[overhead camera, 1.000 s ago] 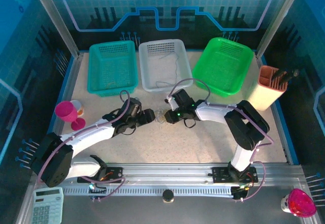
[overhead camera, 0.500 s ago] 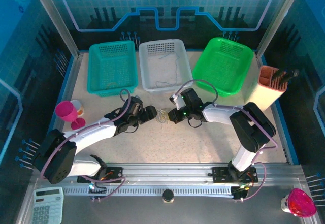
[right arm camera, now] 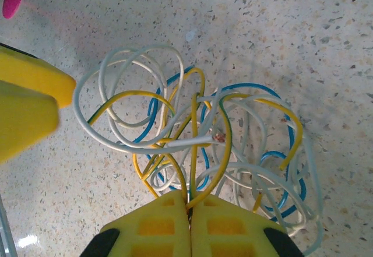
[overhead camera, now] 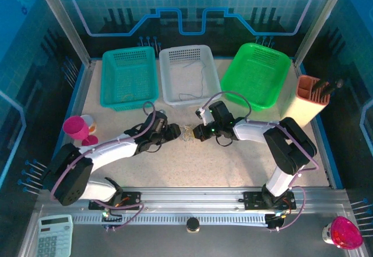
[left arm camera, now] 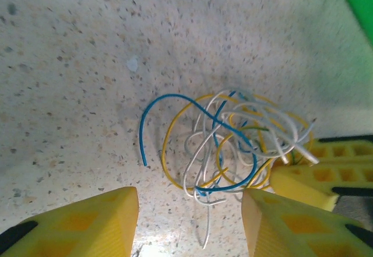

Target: Untangle the cables

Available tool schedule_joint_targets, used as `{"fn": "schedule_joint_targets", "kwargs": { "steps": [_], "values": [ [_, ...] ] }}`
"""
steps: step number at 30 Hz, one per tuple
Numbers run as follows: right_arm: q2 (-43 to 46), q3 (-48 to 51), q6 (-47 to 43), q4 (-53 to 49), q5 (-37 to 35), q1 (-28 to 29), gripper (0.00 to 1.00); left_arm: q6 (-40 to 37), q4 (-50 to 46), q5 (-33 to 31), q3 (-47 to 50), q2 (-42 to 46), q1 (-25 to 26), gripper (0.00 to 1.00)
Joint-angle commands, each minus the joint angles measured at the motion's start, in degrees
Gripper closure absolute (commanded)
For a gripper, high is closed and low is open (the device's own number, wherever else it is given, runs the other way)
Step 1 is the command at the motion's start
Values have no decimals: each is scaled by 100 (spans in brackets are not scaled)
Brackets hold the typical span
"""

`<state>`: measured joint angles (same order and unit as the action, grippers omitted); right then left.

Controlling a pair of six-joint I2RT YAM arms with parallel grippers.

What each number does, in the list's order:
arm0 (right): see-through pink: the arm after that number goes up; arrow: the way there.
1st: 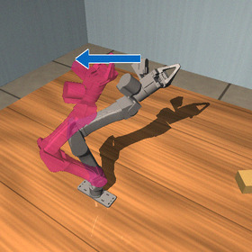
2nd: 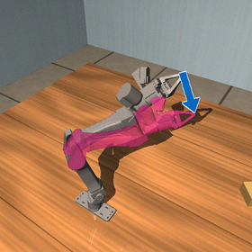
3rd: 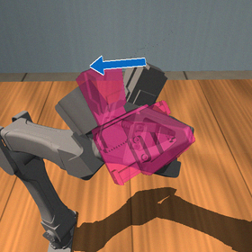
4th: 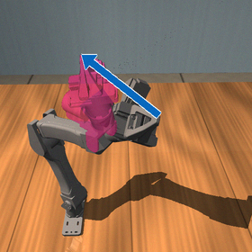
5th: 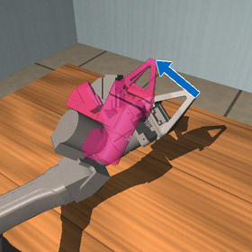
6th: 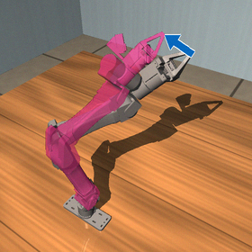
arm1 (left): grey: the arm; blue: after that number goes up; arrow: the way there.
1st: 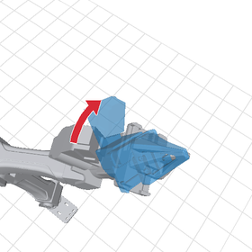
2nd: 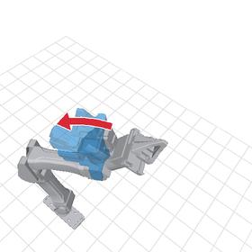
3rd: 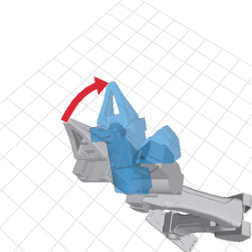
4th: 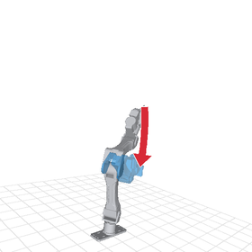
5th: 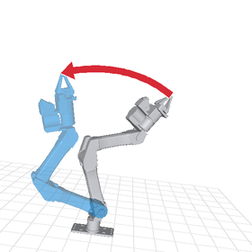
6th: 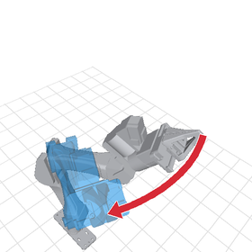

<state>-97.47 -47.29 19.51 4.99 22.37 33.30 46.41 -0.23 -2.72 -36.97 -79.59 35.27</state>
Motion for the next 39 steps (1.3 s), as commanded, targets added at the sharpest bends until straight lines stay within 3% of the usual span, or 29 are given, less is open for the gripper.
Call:
{"fn": "schedule_joint_targets", "kwargs": {
  "steps": [1,26,33,39],
  "values": [
    [-109,-17,22,-54,-113,-59,92,-613,-159,-92,-347,-227,166,50],
    [-129,-17,-17,-122,-159,-60,91,-989,172,-90,-891,-1097,395,64],
    [-139,9,-13,-103,-180,-61,91,-974,230,-143,-898,-1121,400,76],
    [-173,28,8,-86,-208,-65,92,-993,160,-237,-871,-913,401,93]
  ]
}}
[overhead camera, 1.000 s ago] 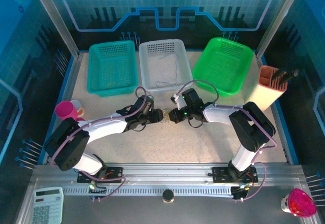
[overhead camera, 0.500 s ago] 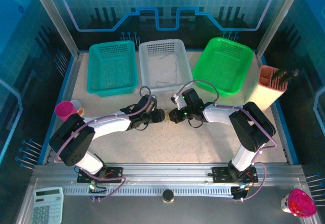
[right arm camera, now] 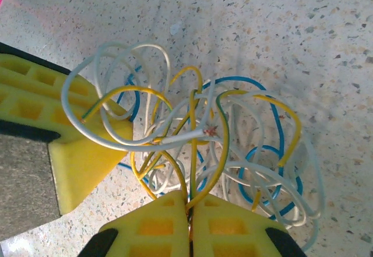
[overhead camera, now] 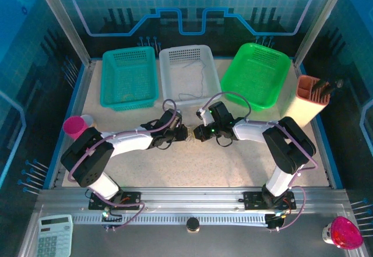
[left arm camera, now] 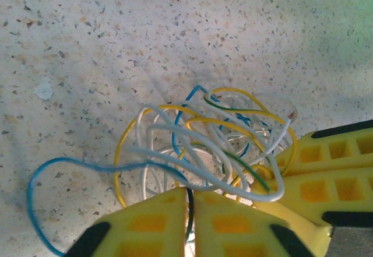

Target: Untangle the cables

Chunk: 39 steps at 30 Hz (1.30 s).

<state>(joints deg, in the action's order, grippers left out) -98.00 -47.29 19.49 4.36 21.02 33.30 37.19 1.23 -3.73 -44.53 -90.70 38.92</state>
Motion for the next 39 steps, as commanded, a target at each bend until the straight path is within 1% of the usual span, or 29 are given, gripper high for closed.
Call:
{"fn": "schedule_joint_targets", "kwargs": {
  "steps": [1,3,11,16,19,21,23,24,26,27,28,30,36,39],
  "values": [
    [-123,35,11,-17,-79,-63,92,-70,-10,-145,-117,275,34,96],
    [-120,42,25,-27,-94,-61,91,-71,-73,-129,-114,455,37,100],
    [-147,30,53,-49,-205,-63,92,-174,-315,57,88,1506,33,100],
    [-179,9,73,-58,-220,-66,92,-310,-45,371,457,2080,27,100],
    [-177,11,66,-75,-227,-65,92,-342,265,373,761,2367,7,100],
    [-141,9,64,-114,-224,-63,92,-353,348,380,864,2434,-14,99],
    [-21,0,55,-227,-212,-73,91,-357,384,414,910,2387,-30,100],
    [47,0,49,-270,-210,-75,89,-382,399,452,922,2344,-27,100],
    [266,-21,23,-424,-219,-76,78,-405,450,493,944,2231,-40,100],
    [422,-38,-4,-529,-221,-86,70,-405,479,494,966,2161,-35,100],
    [550,-45,-21,-623,-231,-102,65,-412,506,495,972,2116,-38,100],
    [860,-82,-91,-879,-268,-130,58,-418,590,495,995,2001,-35,100],
    [1624,-201,-280,-1510,-378,-204,53,-448,738,540,957,1751,-44,100],
    [1884,-234,-280,-1607,-274,-205,51,-436,749,519,946,1709,-48,100]
  ]
}}
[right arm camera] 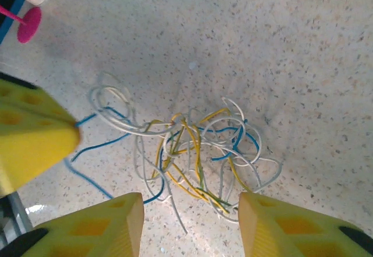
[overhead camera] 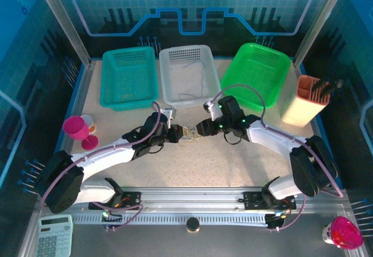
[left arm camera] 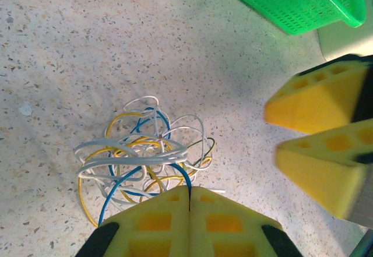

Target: Untangle the cables

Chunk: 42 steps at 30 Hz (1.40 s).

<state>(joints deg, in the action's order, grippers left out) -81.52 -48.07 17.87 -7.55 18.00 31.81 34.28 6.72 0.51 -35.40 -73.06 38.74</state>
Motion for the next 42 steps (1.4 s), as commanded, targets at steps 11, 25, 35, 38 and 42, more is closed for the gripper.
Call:
{"fn": "schedule_joint_targets", "kwargs": {
  "steps": [11,25,35,38,42],
  "values": [
    [15,-404,-195,-28,607,148,50,-102,236,166,-61,-206,-36,100],
    [-487,210,-282,1093,455,629,51,625,-2,876,-533,-632,-152,100],
    [-587,589,-328,1461,399,636,53,914,69,1266,-582,-561,-346,100],
    [-504,700,-337,1476,336,625,53,871,-9,1253,-587,-528,-358,100],
    [-343,842,-330,1485,298,536,54,809,-150,1200,-613,-482,-361,100]
  ]
}}
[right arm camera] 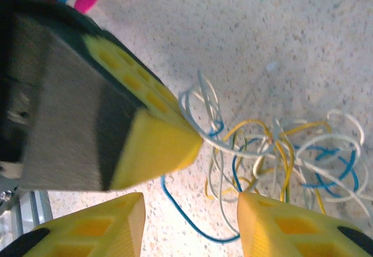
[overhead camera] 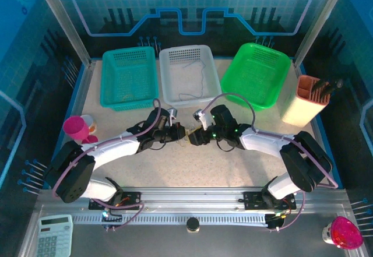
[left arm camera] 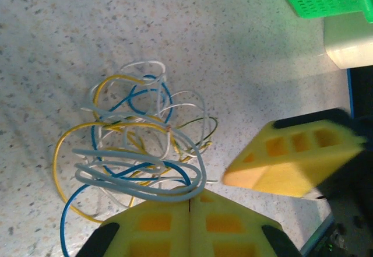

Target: Untangle the cables

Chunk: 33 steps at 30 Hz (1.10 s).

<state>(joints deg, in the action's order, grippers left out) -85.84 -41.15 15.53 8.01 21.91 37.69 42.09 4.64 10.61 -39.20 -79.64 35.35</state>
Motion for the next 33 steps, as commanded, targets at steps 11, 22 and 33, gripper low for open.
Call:
{"fn": "schedule_joint_targets", "kwargs": {
  "steps": [11,22,33],
  "values": [
    [-84,-16,-156,-41,68,19,54,-47,-86,212,-375,107,-28,100],
    [-455,-251,-76,148,-37,63,62,-80,-135,266,-417,75,-29,100],
    [-556,-159,83,179,29,-51,100,155,-406,-120,-326,801,-194,29]
  ]
}}
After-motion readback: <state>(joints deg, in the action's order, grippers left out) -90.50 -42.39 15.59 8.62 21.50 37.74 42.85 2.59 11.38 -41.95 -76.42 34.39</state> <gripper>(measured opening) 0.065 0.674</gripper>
